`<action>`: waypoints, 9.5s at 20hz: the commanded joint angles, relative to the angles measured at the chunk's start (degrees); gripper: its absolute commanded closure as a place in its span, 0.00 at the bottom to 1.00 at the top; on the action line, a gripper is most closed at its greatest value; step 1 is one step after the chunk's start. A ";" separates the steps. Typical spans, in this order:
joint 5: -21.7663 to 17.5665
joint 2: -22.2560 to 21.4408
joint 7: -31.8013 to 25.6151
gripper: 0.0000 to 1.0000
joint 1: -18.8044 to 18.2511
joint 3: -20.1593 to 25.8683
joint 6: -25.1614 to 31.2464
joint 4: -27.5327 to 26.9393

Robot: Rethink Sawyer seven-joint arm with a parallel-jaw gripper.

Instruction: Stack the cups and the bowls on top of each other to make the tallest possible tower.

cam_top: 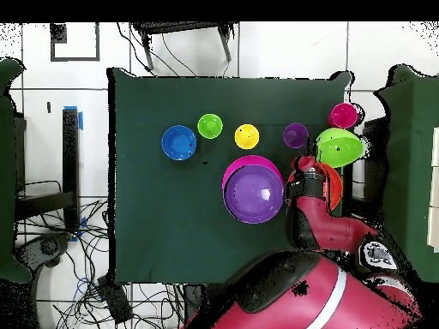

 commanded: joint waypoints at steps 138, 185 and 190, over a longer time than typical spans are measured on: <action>0.85 -13.68 -0.35 1.00 10.95 -10.20 6.10 5.72; 17.02 -17.22 5.98 1.00 27.83 -11.14 -0.81 16.88; 19.16 -16.36 2.93 1.00 28.73 -12.80 -6.65 18.04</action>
